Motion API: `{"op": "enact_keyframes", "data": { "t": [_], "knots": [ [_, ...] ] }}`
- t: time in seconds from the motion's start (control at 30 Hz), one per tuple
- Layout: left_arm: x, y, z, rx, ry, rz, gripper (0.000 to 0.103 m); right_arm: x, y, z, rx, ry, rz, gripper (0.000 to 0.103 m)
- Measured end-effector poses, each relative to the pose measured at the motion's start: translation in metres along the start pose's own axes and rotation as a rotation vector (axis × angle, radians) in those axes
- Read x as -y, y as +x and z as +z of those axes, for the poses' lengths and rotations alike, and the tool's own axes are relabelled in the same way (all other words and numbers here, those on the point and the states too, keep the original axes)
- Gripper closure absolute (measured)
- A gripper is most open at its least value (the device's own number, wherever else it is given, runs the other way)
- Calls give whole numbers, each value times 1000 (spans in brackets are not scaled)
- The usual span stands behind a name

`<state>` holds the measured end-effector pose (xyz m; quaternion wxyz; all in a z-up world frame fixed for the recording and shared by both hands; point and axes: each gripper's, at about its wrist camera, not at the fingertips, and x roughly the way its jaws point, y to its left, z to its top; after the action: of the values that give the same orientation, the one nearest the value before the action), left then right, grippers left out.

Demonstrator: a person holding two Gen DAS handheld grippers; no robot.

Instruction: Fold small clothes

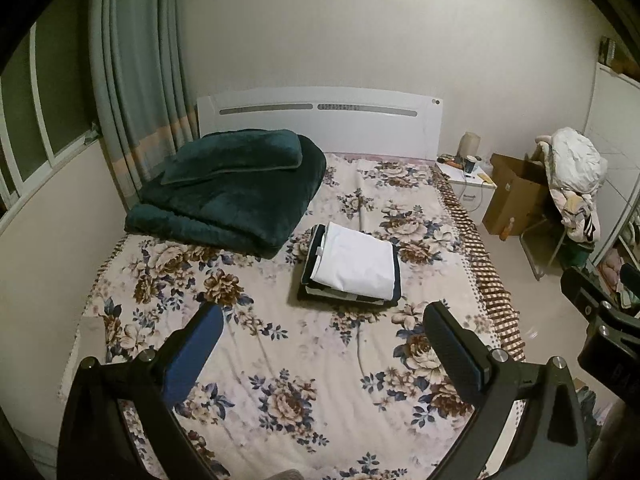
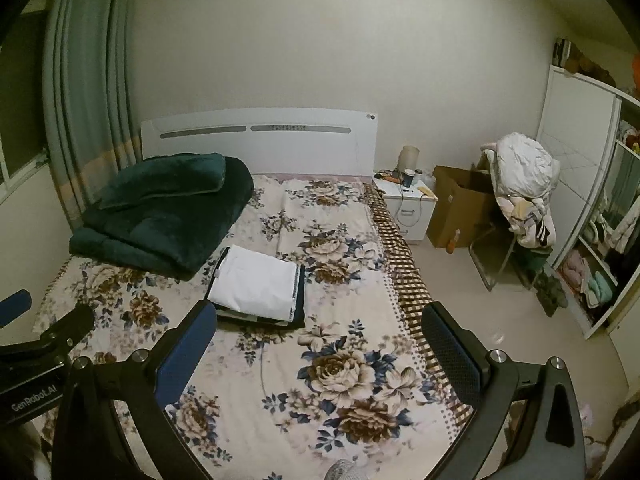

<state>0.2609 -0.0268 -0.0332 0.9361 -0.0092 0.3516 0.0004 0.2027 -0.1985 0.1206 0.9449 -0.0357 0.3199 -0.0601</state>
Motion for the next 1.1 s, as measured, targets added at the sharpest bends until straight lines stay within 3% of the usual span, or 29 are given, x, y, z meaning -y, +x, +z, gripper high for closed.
{"op": "enact_keyframes", "data": {
  "t": [0.4, 1.1],
  "knots": [
    [-2, -24, -5, 25, -2, 3, 0, -3, -15, -4, 1, -8, 11, 0],
    [-1, -26, -1, 34, -6, 6, 0, -5, -18, -7, 0, -2, 23, 0]
  ]
}}
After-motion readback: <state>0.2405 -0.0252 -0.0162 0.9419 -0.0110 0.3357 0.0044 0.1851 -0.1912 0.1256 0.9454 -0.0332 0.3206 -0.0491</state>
